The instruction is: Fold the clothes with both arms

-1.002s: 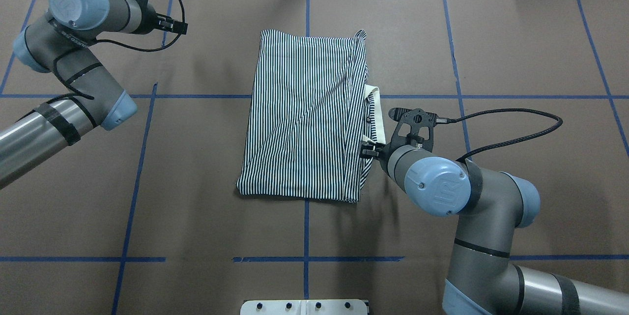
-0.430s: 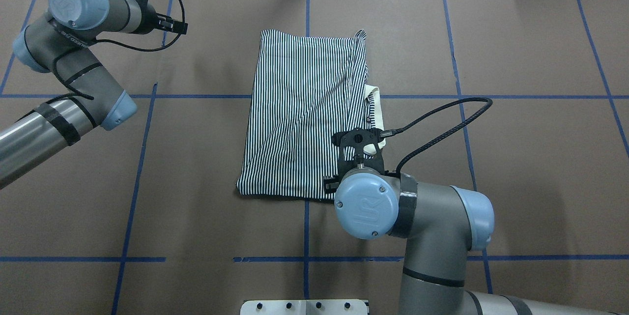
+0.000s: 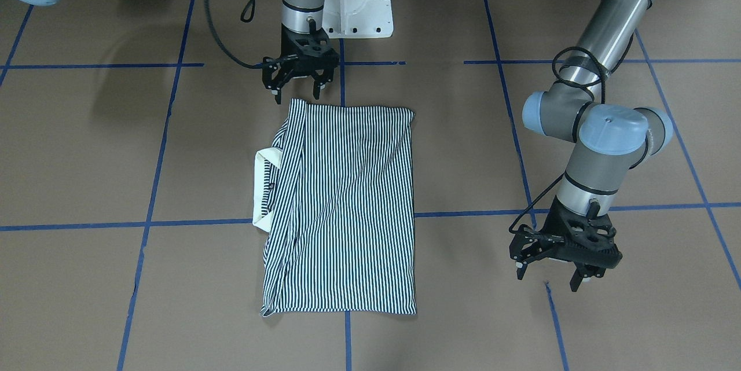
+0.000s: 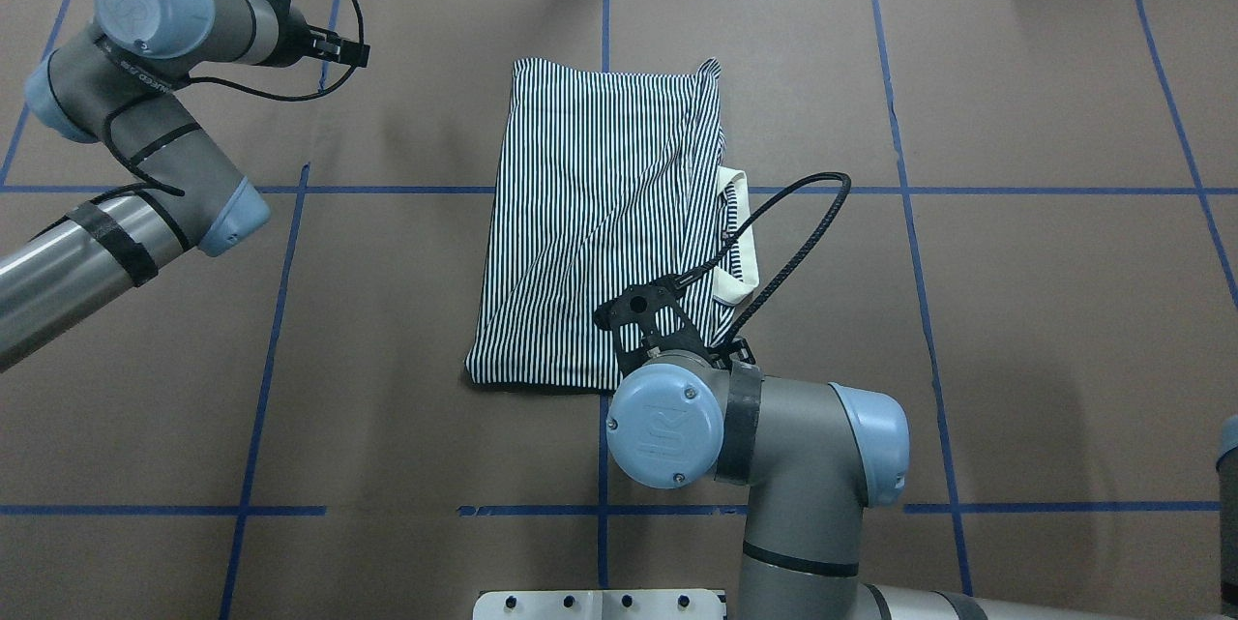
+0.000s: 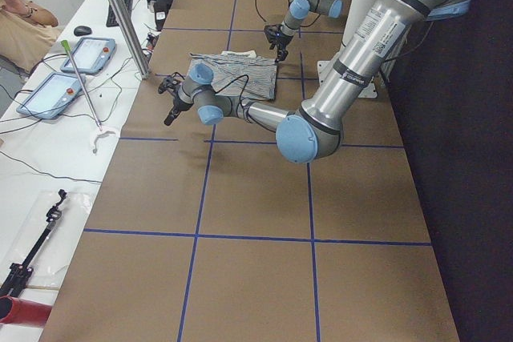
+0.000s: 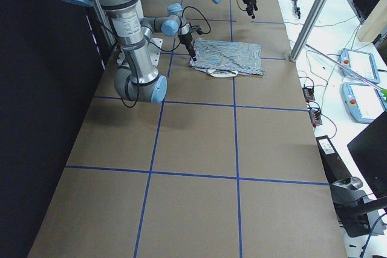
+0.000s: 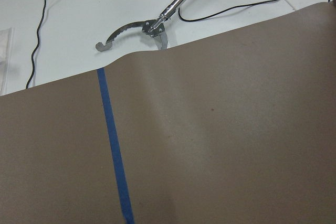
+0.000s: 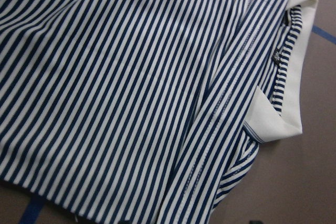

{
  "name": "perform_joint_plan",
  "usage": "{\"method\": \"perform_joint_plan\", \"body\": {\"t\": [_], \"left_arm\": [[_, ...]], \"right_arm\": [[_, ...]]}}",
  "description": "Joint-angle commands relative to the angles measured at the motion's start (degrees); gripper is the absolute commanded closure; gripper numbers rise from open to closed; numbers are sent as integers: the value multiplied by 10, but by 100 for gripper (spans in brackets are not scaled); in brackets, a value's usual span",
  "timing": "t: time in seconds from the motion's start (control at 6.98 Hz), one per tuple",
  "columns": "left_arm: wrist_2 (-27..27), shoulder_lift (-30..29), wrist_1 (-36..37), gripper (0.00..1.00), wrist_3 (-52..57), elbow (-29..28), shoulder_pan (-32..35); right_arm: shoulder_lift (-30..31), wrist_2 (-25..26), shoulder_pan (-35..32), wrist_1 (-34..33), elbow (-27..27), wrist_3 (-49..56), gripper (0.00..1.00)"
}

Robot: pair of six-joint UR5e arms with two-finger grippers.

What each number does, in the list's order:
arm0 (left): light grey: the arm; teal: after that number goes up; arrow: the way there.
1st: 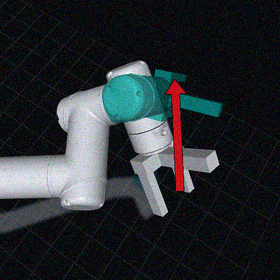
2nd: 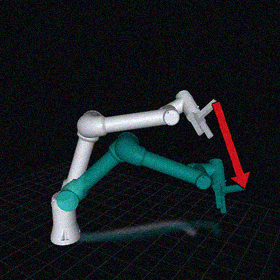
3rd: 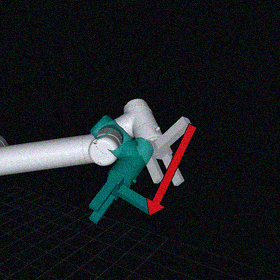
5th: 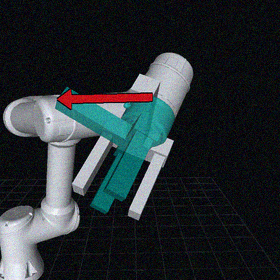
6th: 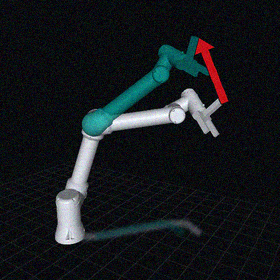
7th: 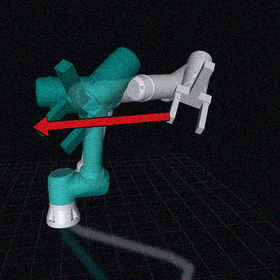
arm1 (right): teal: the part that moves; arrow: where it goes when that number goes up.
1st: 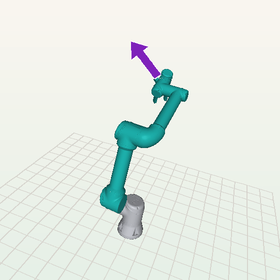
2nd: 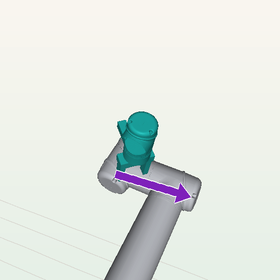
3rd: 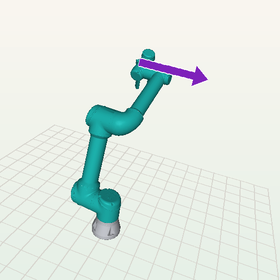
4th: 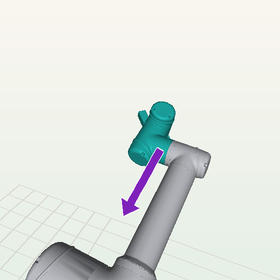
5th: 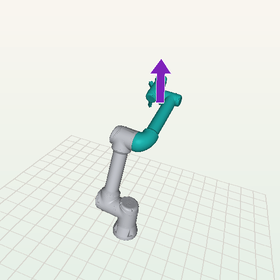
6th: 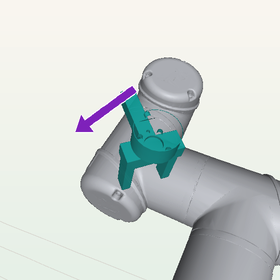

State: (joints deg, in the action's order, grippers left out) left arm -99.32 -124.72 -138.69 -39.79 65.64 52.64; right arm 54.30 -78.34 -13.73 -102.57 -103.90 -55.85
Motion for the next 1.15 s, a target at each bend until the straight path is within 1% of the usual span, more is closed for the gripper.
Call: {"method": "perform_joint_plan", "body": {"t": [0.0, 0.14, 0.43, 0.57, 0.72, 0.86, 1.0], "left_arm": [[-1, 0, -1, 0, 0, 0, 0], [-1, 1, -1, 0, 0, 1, 0], [0, 3, -1, 0, 0, 2, 0], [-1, 4, -1, 0, 0, 5, 1], [-1, 4, -1, 0, 0, 5, 1], [-1, 4, -1, 0, 0, 5, 1], [0, 4, -1, 0, 0, 5, 0]], "right_arm": [[-7, 1, 7, 3, 20, 61, 39], [-7, 0, 9, 3, 22, 85, 45], [-3, 1, 15, 3, 26, 101, 45], [-1, 1, 19, 2, 27, 101, 49], [0, 1, 20, 3, 31, 101, 58], [-3, 2, 20, 2, 31, 102, 85], [-3, 3, 18, 3, 30, 102, 88]]}}
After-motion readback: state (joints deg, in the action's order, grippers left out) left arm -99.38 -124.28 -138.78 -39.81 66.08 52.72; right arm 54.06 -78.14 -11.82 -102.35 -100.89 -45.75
